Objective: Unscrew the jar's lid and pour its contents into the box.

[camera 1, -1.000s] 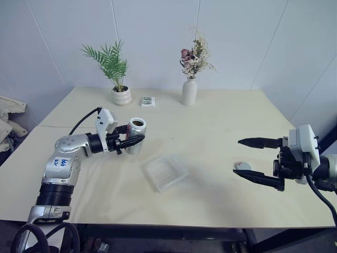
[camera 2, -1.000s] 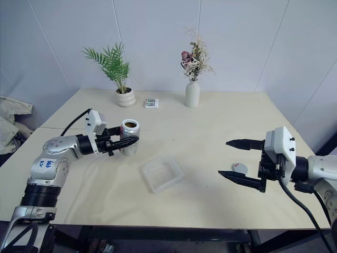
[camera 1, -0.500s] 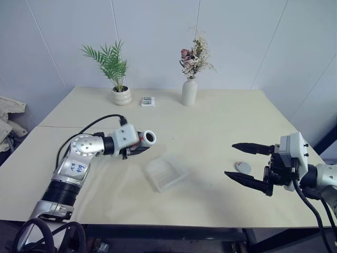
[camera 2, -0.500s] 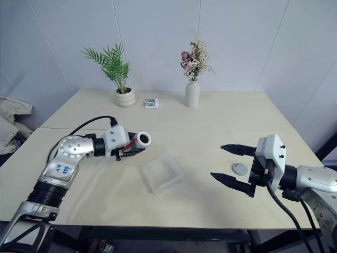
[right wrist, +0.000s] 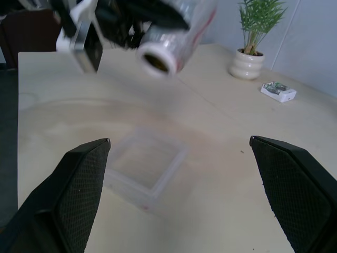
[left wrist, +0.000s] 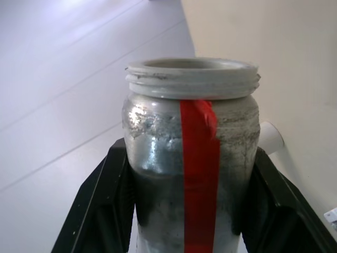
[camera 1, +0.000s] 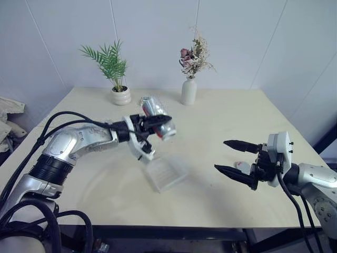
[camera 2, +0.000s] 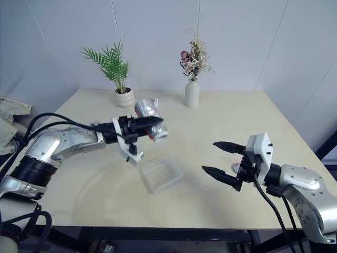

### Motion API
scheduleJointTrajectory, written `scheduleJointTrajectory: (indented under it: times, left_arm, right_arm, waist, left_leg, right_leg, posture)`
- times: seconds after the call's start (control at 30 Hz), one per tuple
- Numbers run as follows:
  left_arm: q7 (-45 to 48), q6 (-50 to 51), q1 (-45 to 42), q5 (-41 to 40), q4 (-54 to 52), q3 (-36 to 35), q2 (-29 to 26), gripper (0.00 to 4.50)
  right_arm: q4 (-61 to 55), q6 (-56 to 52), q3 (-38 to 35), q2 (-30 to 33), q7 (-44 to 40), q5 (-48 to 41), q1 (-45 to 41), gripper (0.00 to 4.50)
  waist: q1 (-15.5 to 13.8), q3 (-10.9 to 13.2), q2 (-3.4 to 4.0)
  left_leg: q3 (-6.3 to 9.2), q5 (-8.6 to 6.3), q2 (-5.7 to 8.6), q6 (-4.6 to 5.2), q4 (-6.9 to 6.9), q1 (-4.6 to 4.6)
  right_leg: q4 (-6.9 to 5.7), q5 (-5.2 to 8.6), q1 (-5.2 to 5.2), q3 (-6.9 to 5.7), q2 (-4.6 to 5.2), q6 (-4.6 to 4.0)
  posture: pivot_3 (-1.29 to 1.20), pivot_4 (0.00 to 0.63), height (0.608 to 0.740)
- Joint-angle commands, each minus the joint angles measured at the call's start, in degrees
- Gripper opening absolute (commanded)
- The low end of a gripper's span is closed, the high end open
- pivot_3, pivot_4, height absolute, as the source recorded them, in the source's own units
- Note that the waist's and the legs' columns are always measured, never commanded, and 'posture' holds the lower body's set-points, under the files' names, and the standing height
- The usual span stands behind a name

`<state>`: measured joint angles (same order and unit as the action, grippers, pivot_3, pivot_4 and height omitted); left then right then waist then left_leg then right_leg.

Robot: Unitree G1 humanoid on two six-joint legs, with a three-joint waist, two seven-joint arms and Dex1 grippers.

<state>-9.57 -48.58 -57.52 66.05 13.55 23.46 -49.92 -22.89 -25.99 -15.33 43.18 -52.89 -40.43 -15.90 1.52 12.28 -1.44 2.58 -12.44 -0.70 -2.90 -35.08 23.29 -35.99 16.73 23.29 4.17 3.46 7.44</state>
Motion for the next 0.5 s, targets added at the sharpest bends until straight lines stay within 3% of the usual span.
scheduleJointTrajectory:
  times: [0.03,0.1,0.3,0.5]
  left_arm:
    - [-14.25,5.36,0.27,14.77,-4.68,4.32,-0.31,2.11]
    - [-12.27,6.80,1.17,16.80,-3.35,6.75,0.96,2.11]
    - [-23.19,17.42,2.80,25.92,-5.53,8.70,1.20,2.11]
    - [-16.95,15.33,1.52,17.21,-1.70,6.59,1.73,2.11]
  right_arm:
    - [0.50,2.15,0.94,-1.52,1.00,1.08,-1.91,4.48]
    - [0.86,2.45,1.55,-2.81,1.68,1.32,-2.48,4.48]
    - [1.40,3.24,2.61,-4.90,2.60,2.14,-3.07,4.48]
    - [1.59,3.32,3.14,-5.61,2.86,2.34,-3.92,4.48]
  waist:
    - [-0.05,0.00,-0.01]
    - [-0.08,0.00,-0.03]
    - [0.06,0.00,-0.04]
    - [0.00,0.00,-0.04]
  left_leg:
    - [-0.01,0.00,0.02,0.00,-0.02,0.00]
    - [-0.01,0.01,0.05,0.01,-0.06,0.03]
    - [-0.04,0.00,0.04,0.03,-0.04,0.06]
    - [-0.06,0.00,0.04,0.04,-0.06,0.03]
  right_leg:
    - [0.00,-0.02,0.00,0.03,0.01,0.03]
    - [0.01,-0.05,-0.01,0.08,0.01,0.10]
    - [-0.03,-0.06,0.05,0.12,-0.01,0.10]
    - [-0.14,-0.06,0.07,0.14,0.00,0.10]
  posture:
    - [0.00,0.150,0.740]
    - [0.00,0.150,0.740]
    - [0.00,0.150,0.740]
    - [0.00,0.150,0.740]
